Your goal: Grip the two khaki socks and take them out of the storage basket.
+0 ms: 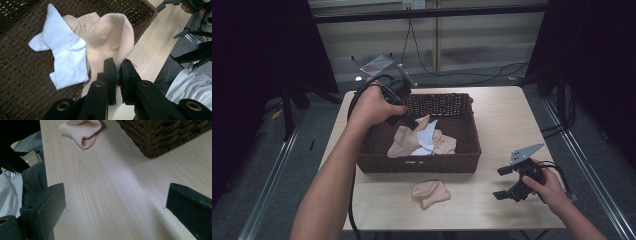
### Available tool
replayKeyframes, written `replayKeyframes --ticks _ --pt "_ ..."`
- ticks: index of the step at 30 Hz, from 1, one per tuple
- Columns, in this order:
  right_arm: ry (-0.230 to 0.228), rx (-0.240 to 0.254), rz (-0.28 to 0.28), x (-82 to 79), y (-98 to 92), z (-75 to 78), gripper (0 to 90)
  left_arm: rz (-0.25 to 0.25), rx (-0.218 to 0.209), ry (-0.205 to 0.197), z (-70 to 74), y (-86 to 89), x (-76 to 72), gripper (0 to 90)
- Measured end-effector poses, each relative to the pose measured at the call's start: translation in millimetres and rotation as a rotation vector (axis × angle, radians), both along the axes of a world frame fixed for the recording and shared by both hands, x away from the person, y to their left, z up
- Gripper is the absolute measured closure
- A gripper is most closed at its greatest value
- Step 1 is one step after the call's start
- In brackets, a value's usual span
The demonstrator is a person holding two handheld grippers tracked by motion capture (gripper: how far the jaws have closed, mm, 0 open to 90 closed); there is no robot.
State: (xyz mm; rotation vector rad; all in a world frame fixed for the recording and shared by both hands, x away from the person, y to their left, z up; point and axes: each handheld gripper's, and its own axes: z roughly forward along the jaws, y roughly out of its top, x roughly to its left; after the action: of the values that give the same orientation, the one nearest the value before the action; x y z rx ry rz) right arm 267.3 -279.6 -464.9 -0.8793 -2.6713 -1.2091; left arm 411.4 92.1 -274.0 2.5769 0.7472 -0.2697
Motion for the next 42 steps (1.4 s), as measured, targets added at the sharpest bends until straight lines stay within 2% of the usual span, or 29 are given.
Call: replayKeyframes --ticks 7,9,18,26,34,35,38,40,41,42 --pt "-0.001 -0.001 0.001 -0.4 -0.1 0.0 1.8 -0.024 -0.006 0.004 1.3 -1.6 -6.4 84.6" --pt "-0.001 0.000 0.002 -0.5 -0.1 -0.1 1.8 -0.036 0.007 0.007 1.7 -2.4 -7.7 84.6" --pt "-0.001 -0.009 0.001 -0.5 0.0 0.1 1.8 -0.065 -0.005 0.008 0.1 -7.1 -18.3 84.5" --pt "0.005 -0.012 0.000 -0.9 0.3 -0.2 1.8 -0.106 -0.019 0.019 -8.3 -8.9 -31.7 84.4" --pt "0.002 -0.010 -0.001 -1.7 0.1 0.4 1.8 -0.141 -0.024 0.004 -20.2 -13.0 -46.5 83.1" --pt "0.002 -0.010 0.000 -1.9 0.2 0.4 1.8 -0.137 -0.027 0.005 -22.1 -13.5 -48.5 80.9" --pt "0.001 -0.006 0.002 -2.1 0.0 0.2 1.8 -0.134 -0.032 -0.011 -28.7 -14.9 -52.6 59.1" --pt "0.000 -0.006 0.002 -2.1 0.1 0.1 1.8 -0.125 -0.034 -0.018 -32.9 -15.4 -54.3 48.8" --pt "0.000 -0.008 0.002 -2.1 0.0 0.3 1.8 -0.130 -0.029 -0.025 -34.5 -15.1 -54.8 39.4" --pt "0.004 -0.012 0.000 -2.5 0.0 0.5 1.8 -0.126 -0.031 -0.031 -36.1 -15.3 -56.4 36.8"
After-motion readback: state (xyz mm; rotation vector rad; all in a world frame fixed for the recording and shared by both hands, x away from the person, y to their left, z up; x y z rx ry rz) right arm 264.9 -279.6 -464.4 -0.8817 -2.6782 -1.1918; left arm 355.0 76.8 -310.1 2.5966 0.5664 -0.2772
